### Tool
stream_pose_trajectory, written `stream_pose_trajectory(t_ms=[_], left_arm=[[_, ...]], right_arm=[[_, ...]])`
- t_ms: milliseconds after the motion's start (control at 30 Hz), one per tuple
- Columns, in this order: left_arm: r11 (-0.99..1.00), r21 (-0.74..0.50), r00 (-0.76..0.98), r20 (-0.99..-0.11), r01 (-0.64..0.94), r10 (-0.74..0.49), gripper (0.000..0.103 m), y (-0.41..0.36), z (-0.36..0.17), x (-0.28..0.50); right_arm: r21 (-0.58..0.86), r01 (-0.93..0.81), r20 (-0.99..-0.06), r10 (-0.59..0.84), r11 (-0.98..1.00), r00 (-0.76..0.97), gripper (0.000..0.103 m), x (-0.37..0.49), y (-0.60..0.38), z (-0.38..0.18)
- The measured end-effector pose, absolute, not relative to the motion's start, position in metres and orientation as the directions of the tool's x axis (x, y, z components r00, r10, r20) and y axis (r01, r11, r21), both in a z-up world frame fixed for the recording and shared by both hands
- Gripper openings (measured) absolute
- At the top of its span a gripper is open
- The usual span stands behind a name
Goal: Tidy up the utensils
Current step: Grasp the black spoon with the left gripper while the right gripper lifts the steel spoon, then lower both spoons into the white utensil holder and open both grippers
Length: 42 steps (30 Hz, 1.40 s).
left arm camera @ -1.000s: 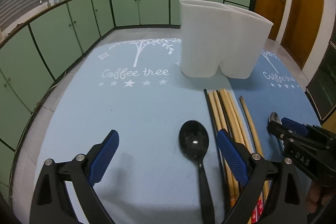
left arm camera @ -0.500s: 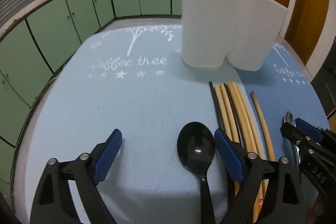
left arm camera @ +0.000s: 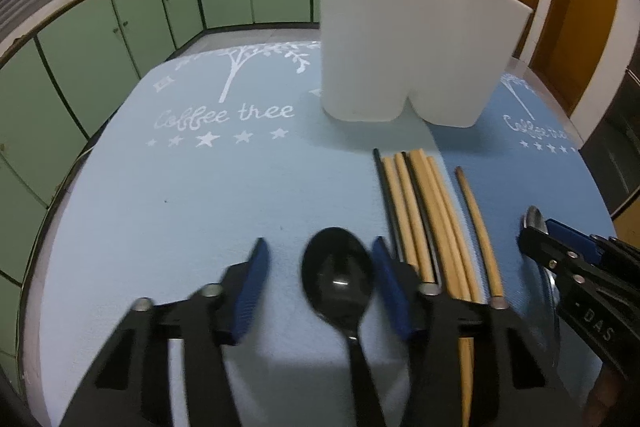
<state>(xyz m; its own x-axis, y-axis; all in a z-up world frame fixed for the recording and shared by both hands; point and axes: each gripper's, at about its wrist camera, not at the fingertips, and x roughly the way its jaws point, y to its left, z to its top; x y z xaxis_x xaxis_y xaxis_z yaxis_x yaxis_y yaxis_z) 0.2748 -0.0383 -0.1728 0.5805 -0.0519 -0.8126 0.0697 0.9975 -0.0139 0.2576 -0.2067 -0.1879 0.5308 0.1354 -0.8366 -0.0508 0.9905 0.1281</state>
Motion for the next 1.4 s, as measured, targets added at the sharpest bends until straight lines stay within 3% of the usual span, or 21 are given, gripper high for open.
stream_pose_trajectory(t_ms=[33,200,667,1100,1400], left_arm=[[0.996,-0.028,0.579,-0.812,0.079,-0.069,0.035,-0.039,-0.172,0.273],[0.994,-0.053,0.61,-0.787,0.093,-0.099,0.035,-0.038,-0.165,0.262],[0.993,-0.079,0.805,-0.581,0.087,-0.117,0.035,-0.025,-0.1,0.23],[0.987,-0.093,0.916,-0.368,0.132,-0.157,0.035,-0.024,-0.015,0.271],[0.99,-0.071,0.964,-0.228,0.121,-0.135,0.035,-0.039,0.023,0.347]], right_arm=[[0.132,-0.054,-0.836,0.141,0.99,0.53,0.027,0.257,-0.207,-0.188],[0.189,-0.074,-0.81,0.198,0.979,0.552,0.027,0.248,-0.213,-0.18],[0.26,-0.196,-0.628,0.32,0.945,0.71,0.027,0.223,-0.228,-0.12],[0.262,-0.301,-0.435,0.391,0.917,0.811,0.027,0.261,-0.241,-0.028],[0.198,-0.253,-0.336,0.308,0.947,0.89,0.027,0.335,-0.24,0.004]])
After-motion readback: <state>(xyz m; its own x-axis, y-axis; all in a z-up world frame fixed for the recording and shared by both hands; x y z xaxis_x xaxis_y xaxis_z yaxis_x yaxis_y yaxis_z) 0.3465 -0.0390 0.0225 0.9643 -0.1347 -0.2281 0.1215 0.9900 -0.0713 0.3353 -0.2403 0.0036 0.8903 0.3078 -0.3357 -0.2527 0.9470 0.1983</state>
